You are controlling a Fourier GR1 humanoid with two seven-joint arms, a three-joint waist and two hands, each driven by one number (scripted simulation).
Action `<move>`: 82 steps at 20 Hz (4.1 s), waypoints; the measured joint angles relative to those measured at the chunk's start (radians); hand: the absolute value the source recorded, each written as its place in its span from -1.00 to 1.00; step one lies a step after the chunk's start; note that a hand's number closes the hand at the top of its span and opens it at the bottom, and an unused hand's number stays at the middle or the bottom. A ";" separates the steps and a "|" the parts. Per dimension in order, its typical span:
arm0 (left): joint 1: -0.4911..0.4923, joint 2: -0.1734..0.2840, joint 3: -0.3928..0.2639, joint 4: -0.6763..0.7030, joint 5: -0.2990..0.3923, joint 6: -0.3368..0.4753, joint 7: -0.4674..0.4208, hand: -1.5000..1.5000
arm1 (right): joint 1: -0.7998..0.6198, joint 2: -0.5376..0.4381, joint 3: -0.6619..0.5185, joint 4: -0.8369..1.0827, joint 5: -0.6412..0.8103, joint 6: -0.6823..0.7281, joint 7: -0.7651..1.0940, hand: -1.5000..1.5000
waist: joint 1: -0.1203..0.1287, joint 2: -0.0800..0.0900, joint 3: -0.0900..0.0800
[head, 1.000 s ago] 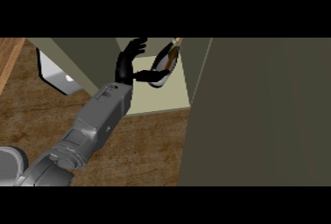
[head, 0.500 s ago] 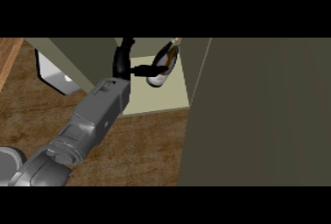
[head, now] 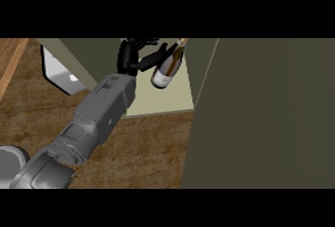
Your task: Pick up the wine, place it into the cabinet and close the cabinet
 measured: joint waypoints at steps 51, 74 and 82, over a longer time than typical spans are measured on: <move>0.840 -0.007 -0.370 -1.052 0.137 -0.141 0.195 -1.00 | 0.093 -0.103 -0.061 -0.020 0.006 -0.080 0.009 -1.00 | 0.117 -0.046 0.003; 1.196 0.326 -0.174 -1.365 0.244 -0.361 0.158 -1.00 | 0.047 -0.277 0.081 -0.014 -0.007 0.214 -0.040 1.00 | 0.115 -0.038 0.001; 1.236 0.414 -0.078 -1.385 0.301 -0.438 0.178 -1.00 | 0.013 -0.271 0.113 -0.012 -0.005 0.233 -0.002 1.00 | 0.117 -0.038 0.000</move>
